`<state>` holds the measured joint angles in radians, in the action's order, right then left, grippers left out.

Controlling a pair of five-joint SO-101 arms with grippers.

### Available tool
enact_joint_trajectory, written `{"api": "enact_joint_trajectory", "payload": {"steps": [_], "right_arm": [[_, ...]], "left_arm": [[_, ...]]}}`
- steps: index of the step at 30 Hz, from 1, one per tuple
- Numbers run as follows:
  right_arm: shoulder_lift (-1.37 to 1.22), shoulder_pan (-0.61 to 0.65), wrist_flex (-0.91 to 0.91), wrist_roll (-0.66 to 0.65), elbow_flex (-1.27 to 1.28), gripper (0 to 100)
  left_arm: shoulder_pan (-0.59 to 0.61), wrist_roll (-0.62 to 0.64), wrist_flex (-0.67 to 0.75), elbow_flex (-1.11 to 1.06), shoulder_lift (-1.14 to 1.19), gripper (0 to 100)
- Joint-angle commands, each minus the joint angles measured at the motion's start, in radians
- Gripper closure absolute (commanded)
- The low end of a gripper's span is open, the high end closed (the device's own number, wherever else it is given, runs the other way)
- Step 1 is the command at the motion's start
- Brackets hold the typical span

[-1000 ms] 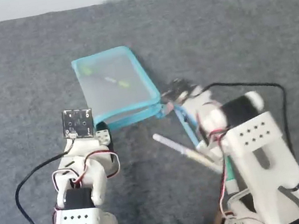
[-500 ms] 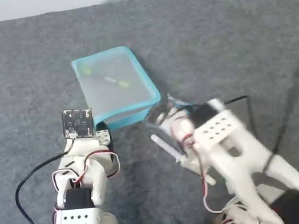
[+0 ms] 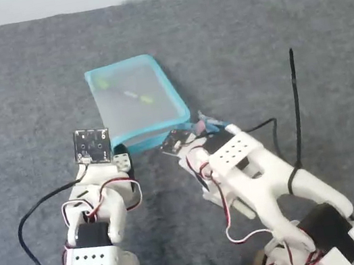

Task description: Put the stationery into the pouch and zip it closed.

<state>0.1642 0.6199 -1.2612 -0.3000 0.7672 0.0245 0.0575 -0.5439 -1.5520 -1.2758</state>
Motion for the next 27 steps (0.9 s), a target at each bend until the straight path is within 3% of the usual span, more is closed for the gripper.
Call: {"api": "enact_joint_trajectory", "payload": {"steps": [1, 8, 16, 24, 27], "right_arm": [[0.016, 0.045, 0.025, 0.020, 0.015, 77.7], [0.239, 0.147, 0.065, 0.020, 0.120, 75.0], [0.101, 0.147, 0.113, 0.021, 0.153, 75.2], [-0.038, 0.142, 0.168, 0.018, 0.150, 99.6], [-0.004, 0.087, 0.156, 0.017, 0.130, 99.1]], "left_arm": [[-0.003, 0.005, 0.028, 0.002, -0.017, 99], [-0.003, 0.003, 0.028, 0.005, -0.017, 99], [-0.002, 0.003, 0.028, 0.005, -0.017, 99], [0.002, 0.003, 0.028, 0.005, -0.017, 99], [-0.002, 0.003, 0.028, 0.005, -0.017, 99]]}}
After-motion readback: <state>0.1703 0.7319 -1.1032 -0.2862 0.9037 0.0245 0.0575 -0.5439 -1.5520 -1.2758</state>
